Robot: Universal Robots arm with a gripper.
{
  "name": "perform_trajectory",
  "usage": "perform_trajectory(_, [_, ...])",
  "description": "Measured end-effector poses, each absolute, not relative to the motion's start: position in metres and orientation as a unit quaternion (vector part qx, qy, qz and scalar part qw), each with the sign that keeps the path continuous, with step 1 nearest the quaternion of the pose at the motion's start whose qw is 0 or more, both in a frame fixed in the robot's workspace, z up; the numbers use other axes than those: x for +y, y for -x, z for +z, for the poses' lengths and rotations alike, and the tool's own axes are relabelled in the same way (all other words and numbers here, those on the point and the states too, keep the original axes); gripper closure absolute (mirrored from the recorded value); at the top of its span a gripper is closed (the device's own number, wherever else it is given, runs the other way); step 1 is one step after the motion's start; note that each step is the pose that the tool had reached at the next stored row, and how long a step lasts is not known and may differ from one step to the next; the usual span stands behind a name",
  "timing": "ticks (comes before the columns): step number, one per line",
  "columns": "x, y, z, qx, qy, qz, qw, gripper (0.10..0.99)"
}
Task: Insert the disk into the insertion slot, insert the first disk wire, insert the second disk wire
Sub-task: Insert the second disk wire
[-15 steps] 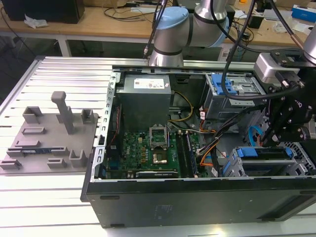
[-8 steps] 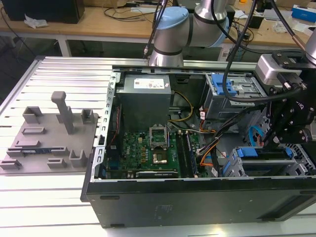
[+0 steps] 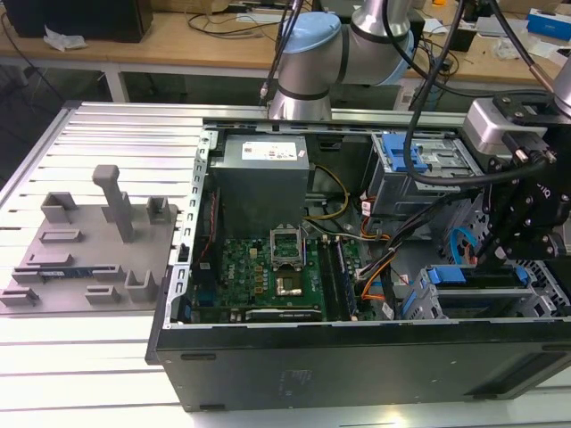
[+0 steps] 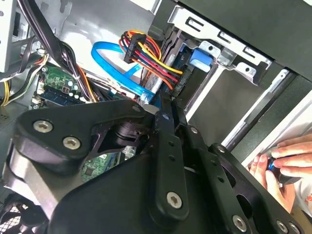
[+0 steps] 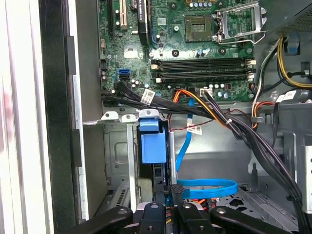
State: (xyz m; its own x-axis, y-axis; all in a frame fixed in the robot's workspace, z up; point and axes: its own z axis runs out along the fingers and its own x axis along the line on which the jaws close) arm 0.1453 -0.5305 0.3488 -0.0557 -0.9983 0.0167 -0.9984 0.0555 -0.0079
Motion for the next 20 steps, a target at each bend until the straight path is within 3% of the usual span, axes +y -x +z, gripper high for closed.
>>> perform_trajectory(20, [-0.534, -0.146, 0.335, -0.726, -0.687, 0.008, 0.004, 0.925])
